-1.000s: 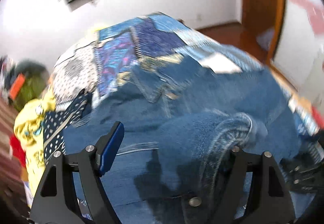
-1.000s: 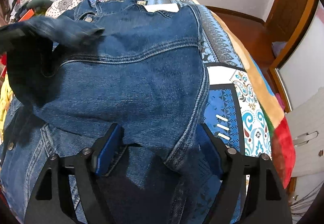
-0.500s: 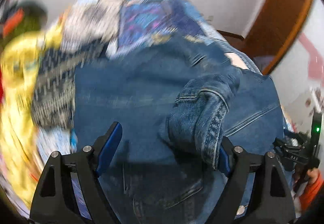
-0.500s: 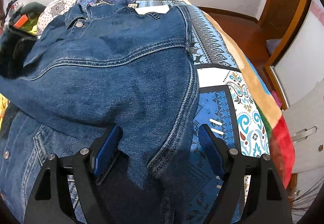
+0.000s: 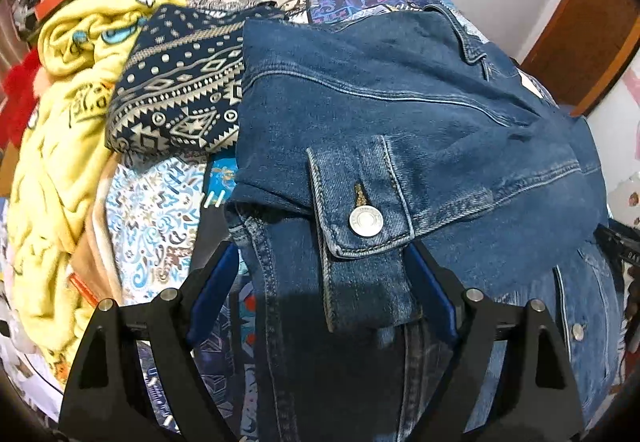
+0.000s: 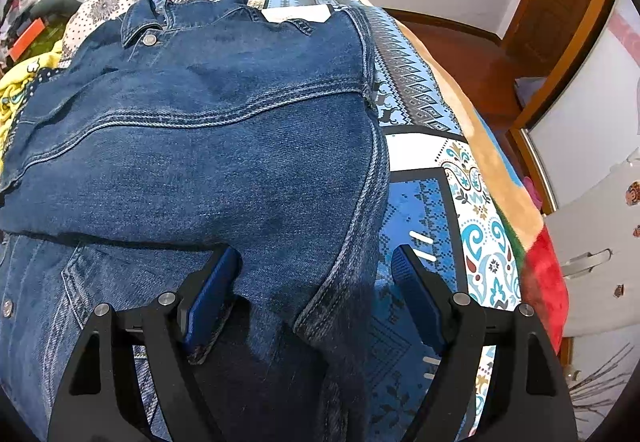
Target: Fold large clothes
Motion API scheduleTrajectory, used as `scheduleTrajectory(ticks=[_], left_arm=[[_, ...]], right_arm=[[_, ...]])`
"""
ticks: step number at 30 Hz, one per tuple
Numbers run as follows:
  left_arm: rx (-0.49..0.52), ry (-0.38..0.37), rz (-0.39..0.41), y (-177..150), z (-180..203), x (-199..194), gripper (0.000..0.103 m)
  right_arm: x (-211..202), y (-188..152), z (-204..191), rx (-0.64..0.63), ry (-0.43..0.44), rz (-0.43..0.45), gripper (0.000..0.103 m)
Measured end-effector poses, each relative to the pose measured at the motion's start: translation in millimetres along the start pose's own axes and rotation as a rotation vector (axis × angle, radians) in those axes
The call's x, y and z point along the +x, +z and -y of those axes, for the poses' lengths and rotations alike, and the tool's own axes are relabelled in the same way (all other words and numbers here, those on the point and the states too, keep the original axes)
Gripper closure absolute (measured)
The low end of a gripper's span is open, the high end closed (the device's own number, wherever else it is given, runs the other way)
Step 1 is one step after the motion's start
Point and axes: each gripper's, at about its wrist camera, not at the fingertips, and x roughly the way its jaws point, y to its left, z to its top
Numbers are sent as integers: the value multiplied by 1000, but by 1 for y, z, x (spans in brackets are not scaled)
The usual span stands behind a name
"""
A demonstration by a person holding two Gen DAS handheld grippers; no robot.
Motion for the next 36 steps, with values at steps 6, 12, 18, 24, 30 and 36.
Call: scheduleTrajectory(ticks=[6,12,18,24,30,36], left_arm=[[160,173,115,11,16,-33,18],[175,154,203,13,3,-73,18],[139,113,213,-6,-11,-99,18],[142,101,132,-44,-27,-97,18],[86,35,22,-89,-41,-81,18],[-20,-78,-92,-125,-43,-57,18]], right_arm=[[-28,2,-9,-55,-30,50,26],[-74,3,-5,-54,-20,152,25],[-109,-14,4,-27,-5,197,25],[-117,-48,8,-5,0,161,25],[-112,-88,10,48,43,100,25],[-100,-117,10,90,97,27,25]])
